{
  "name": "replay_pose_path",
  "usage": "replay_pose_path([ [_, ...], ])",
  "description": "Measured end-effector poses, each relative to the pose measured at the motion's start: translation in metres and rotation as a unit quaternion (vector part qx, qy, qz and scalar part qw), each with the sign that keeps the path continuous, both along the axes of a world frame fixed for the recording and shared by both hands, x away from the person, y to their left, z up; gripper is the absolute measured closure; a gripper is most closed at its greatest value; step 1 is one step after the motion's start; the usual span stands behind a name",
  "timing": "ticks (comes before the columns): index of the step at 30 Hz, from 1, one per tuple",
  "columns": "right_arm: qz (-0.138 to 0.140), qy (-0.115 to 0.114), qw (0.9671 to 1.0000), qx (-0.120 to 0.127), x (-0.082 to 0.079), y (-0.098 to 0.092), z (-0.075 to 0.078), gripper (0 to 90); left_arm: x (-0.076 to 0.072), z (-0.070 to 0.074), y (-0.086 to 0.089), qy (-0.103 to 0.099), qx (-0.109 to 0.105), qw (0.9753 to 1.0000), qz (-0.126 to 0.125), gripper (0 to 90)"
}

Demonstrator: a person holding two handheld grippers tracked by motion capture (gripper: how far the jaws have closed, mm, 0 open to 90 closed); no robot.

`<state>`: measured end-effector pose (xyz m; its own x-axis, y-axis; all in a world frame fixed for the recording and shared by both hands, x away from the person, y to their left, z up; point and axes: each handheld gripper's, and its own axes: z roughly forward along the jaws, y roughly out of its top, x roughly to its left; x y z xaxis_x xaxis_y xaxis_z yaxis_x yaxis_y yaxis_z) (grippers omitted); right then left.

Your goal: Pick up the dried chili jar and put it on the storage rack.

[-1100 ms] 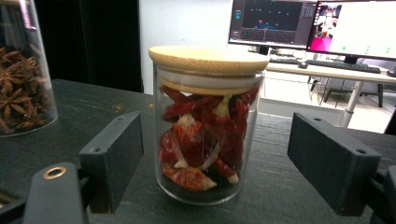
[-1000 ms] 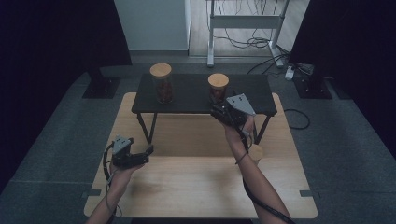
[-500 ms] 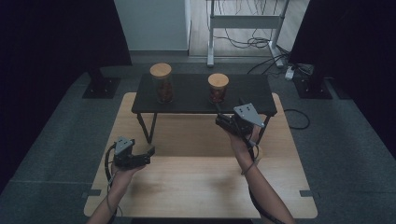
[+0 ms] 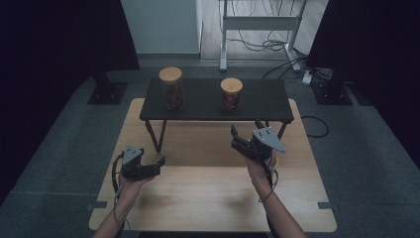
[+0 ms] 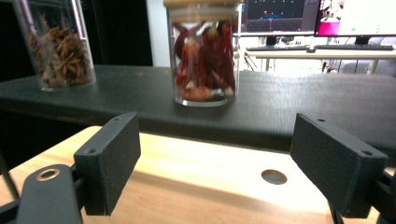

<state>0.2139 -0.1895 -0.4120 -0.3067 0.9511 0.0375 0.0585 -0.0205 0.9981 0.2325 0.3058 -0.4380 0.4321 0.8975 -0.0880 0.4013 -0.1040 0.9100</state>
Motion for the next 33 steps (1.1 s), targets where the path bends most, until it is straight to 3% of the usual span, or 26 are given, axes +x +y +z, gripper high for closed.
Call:
replay_pose_path([
  [12, 0.002, 0.022, 0.9996, 0.016, -0.021, -0.006, -0.022, 16.4, 0.0, 0.001, -0.001, 0.002, 0.001, 1.0, -0.004, 4.0],
  [20, 0.006, 0.039, 0.9988, 0.028, -0.028, -0.011, -0.037, 16.1, 0.0, 0.0, -0.001, 0.003, 0.002, 1.0, -0.005, 4.0],
  [33, 0.007, 0.061, 0.9977, 0.028, -0.033, -0.013, -0.054, 16.1, 0.002, -0.001, -0.002, 0.007, 0.006, 0.9999, -0.007, 4.0],
])
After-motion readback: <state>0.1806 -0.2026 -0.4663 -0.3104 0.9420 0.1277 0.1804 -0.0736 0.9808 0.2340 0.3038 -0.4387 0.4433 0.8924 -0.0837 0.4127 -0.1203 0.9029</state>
